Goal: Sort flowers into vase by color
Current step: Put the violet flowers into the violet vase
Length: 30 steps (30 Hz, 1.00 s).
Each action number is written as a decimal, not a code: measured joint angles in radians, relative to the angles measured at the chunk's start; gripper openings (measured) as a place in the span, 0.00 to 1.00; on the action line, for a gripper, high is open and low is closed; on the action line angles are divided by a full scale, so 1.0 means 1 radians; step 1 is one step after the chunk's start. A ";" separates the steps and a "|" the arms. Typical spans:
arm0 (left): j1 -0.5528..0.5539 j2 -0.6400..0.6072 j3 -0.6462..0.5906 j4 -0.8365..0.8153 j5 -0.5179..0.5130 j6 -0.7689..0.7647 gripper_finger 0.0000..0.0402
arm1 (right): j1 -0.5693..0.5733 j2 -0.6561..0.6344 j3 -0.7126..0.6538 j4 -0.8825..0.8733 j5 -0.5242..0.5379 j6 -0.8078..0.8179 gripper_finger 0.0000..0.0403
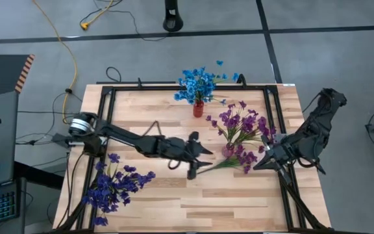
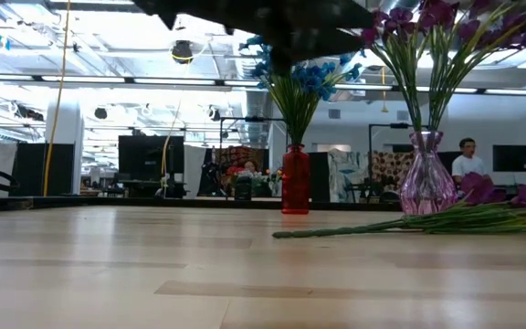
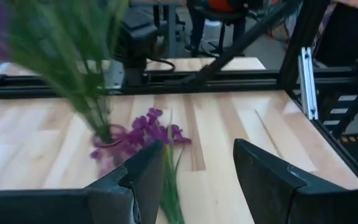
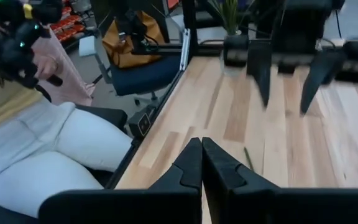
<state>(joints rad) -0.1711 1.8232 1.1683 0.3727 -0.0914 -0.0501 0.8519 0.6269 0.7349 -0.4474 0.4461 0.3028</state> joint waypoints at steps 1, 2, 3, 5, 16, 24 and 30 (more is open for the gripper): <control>-0.003 0.030 0.037 -0.018 0.000 0.002 0.45 | -0.001 -0.001 0.000 0.001 0.000 -0.008 0.08; -0.007 0.058 0.071 -0.045 -0.003 0.004 0.45 | -0.001 -0.001 0.000 0.007 0.000 -0.015 0.08; -0.010 0.089 0.106 -0.080 -0.005 0.003 0.45 | -0.001 0.000 0.000 0.011 0.000 -0.020 0.08; -0.014 0.150 0.176 -0.128 -0.007 0.002 0.45 | -0.001 0.000 0.000 0.009 0.000 -0.021 0.08; -0.017 0.432 0.474 -0.384 -0.121 -0.018 0.45 | -0.001 0.003 0.000 0.000 0.000 -0.023 0.08; -0.011 0.472 0.494 -0.455 -0.150 -0.083 0.45 | -0.001 0.003 0.000 -0.047 0.000 -0.023 0.08; 0.006 0.472 0.494 -0.475 -0.131 -0.139 0.45 | -0.001 0.003 0.000 -0.051 0.000 -0.023 0.08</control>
<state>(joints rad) -0.1655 2.2948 1.6623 -0.1025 -0.2221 -0.1894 0.8505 0.6296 0.7349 -0.4980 0.4458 0.2794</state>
